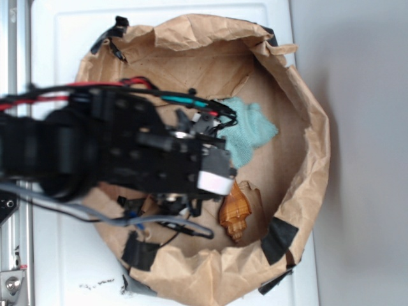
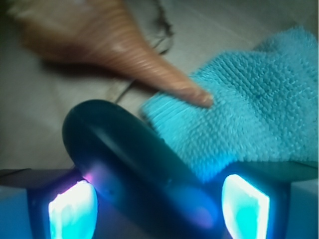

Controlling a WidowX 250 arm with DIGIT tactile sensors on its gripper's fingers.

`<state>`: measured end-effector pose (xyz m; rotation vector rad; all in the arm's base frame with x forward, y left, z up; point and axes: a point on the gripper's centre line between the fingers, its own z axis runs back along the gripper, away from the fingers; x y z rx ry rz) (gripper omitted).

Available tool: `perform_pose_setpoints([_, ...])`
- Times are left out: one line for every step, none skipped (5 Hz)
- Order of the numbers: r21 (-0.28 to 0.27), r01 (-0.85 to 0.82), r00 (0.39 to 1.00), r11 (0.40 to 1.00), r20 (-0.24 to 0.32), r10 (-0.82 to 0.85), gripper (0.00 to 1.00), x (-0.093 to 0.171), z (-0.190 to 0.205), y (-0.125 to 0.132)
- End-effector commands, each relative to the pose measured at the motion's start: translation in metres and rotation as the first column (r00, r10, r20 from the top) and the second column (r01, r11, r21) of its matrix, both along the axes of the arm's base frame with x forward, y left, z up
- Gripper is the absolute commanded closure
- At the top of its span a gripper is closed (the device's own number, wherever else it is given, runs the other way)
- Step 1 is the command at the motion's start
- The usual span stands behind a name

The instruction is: Grab the plastic pickle.

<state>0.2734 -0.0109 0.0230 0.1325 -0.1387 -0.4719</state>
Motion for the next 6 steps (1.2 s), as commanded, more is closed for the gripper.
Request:
perform_pose_setpoints([-0.039, -0.027, 0.998, 0.999, 0.058, 0.029, 1.00, 0.002, 0.024, -0.006])
perform_pose_setpoints([-0.098, -0.028, 0.999, 0.995, 0.019, 0.030, 1.00, -0.005, 0.051, -0.005])
perform_pose_setpoints([-0.142, -0.041, 0.999, 0.989, -0.010, 0.040, 1.00, -0.010, 0.081, -0.002])
perform_pose_setpoints([-0.154, -0.077, 0.997, 0.985, 0.013, 0.080, 1.00, -0.013, 0.101, -0.001])
perform_pose_setpoints([-0.171, -0.084, 0.996, 0.982, -0.006, 0.085, 1.00, -0.014, 0.119, 0.000])
perform_pose_setpoints([-0.149, -0.066, 0.998, 0.987, -0.006, 0.066, 1.00, -0.017, 0.123, -0.004])
